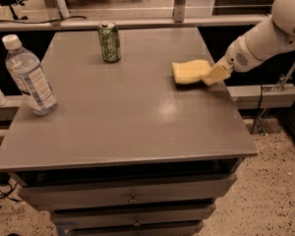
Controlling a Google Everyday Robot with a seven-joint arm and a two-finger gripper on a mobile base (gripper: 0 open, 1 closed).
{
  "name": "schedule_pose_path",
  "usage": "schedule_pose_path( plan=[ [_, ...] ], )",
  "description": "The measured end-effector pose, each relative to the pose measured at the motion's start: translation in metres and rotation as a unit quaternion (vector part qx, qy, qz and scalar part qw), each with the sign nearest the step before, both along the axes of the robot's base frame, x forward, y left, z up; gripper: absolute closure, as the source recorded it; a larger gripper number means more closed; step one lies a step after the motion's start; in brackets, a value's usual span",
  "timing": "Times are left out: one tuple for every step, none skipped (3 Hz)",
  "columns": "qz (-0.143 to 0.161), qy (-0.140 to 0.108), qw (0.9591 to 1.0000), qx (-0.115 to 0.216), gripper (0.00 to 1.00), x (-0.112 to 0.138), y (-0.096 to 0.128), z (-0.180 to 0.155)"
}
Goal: Move sponge near green can
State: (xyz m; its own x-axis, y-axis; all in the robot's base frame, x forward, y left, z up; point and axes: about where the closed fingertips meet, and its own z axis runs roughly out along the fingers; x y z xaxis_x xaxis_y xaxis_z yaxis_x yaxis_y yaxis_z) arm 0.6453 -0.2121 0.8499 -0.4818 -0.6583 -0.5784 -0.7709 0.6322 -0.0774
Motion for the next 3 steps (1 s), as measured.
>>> schedule_pose_path(
  plan=[
    [-0.044, -0.023, 0.9987, -0.007, 1.0, 0.022, 0.01, 0.025],
    [-0.046, -0.022, 0.9987, -0.005, 1.0, 0.023, 0.011, 0.024],
    [-0.042, -0.03, 0.9987, -0.005, 1.0, 0.041, 0.037, 0.021]
  ],
)
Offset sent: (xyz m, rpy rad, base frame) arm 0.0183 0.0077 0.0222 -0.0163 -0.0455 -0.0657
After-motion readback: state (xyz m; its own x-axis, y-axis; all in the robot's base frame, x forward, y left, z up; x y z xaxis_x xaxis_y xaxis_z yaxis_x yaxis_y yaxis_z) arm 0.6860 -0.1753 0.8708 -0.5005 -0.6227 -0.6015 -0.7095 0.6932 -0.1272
